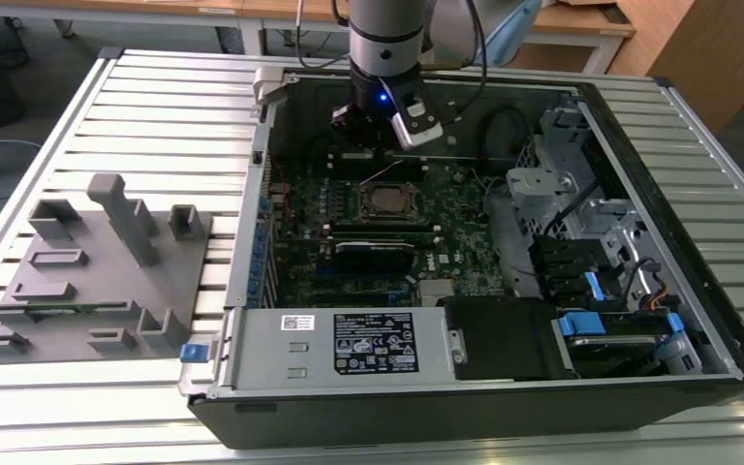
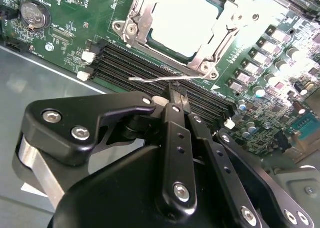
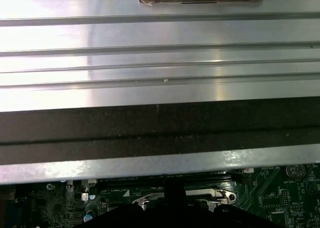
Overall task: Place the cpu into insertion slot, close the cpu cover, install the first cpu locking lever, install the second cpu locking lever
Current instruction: 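Install the first cpu locking lever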
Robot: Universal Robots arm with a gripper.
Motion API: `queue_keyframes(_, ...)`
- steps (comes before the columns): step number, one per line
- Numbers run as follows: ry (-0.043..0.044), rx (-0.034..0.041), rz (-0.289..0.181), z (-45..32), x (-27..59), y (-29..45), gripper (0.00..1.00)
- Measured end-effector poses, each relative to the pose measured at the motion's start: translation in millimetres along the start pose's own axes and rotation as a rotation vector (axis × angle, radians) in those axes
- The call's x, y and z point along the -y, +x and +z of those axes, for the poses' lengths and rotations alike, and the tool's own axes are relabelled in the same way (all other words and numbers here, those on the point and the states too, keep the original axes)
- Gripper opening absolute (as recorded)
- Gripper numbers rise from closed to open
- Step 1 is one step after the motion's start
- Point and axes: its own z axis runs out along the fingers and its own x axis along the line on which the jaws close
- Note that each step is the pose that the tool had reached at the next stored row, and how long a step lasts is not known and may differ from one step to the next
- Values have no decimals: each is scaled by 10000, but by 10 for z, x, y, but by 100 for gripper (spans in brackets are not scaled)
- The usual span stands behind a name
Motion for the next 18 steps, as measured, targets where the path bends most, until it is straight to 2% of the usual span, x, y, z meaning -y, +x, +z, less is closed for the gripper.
queue_keyframes(11, -1, -1, 1, 11, -4, -74, 11)
queue_keyframes(18, -1, -1, 1, 35, -1, -76, 11)
